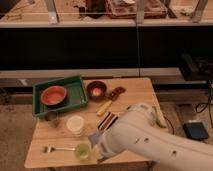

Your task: Place sponge in plastic cup

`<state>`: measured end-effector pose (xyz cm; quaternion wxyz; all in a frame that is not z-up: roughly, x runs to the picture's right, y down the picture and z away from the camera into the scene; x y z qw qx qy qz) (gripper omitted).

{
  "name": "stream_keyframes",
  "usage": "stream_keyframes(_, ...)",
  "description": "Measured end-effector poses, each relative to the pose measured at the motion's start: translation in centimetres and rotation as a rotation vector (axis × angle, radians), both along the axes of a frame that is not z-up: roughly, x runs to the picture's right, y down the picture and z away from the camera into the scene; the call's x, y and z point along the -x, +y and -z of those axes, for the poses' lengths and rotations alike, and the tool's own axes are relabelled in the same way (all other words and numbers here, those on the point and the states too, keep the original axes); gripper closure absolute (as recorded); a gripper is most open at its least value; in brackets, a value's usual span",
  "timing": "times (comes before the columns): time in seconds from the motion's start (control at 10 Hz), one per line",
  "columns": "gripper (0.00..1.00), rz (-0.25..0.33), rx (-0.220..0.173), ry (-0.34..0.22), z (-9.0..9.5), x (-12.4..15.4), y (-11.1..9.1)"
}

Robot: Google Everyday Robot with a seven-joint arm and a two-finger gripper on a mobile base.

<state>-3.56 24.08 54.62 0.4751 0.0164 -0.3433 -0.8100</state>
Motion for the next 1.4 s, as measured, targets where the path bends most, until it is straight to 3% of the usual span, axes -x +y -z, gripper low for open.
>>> stream_keyframes(0.1, 1.0, 0.066, -0.018, -0.031, 0.9, 2.0, 1.4)
stream_keyframes(0.2, 1.0, 0.088, -0.029, -0.037, 1.1, 2.5, 1.8)
stream_keyframes(0.5, 1.0, 0.093, -0.029, -0.035, 1.0, 2.5, 1.8)
stream_keyframes(0.6, 1.0, 0.119, -0.022, -0.036, 0.7, 2.7, 1.8)
stream_keyframes(0.8, 1.0, 0.186, -0.01, -0.036, -2.3, 3.2, 0.9)
stream_keyframes(1.1, 1.0, 0.231, 0.021, -0.029, -6.6, 3.1, 0.2)
stream_keyframes(1.4, 1.0, 0.23, 0.026, -0.055, -7.3, 3.0, 0.6)
